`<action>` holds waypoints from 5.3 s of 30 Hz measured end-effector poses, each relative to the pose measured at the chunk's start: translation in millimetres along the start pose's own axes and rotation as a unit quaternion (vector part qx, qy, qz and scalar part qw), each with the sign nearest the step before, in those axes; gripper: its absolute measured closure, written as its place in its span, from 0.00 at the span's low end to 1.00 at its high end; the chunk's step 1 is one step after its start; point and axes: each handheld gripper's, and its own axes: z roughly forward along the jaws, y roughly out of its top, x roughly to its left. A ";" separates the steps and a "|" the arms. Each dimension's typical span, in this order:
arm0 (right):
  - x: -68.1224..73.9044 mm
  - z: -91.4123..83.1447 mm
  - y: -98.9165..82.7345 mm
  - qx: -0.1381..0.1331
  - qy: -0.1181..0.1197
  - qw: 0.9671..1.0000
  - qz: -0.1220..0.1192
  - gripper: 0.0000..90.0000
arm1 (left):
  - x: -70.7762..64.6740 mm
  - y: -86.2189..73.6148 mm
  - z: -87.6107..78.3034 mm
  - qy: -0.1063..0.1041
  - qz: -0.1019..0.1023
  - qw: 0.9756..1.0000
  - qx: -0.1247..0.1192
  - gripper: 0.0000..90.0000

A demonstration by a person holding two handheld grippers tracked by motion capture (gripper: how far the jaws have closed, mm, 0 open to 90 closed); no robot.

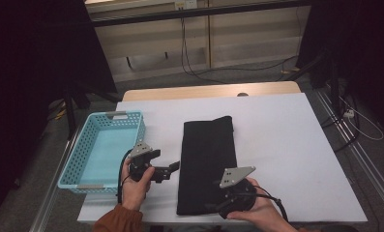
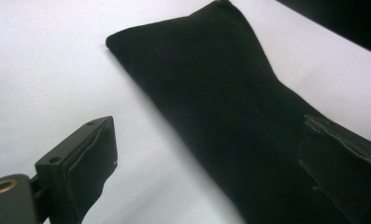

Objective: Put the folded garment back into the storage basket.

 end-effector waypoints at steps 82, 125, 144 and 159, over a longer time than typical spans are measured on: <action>0.0 13.9 -6.0 0.059 -0.010 0.995 -0.079 0.89 | 14.5 70.7 83.9 0.022 0.050 0.999 0.000 0.10; 0.7 13.7 -6.9 0.056 -0.013 0.995 -0.082 0.89 | 59.6 65.1 163.2 0.049 -0.020 0.994 0.092 0.62; 2.0 13.5 -7.2 0.048 -0.017 0.996 -0.077 0.90 | 51.9 65.1 161.3 0.037 -0.040 0.995 0.088 0.89; 3.6 10.0 -5.5 0.034 -0.012 0.997 -0.068 0.91 | 53.6 77.8 148.0 0.031 -0.062 0.996 0.058 0.90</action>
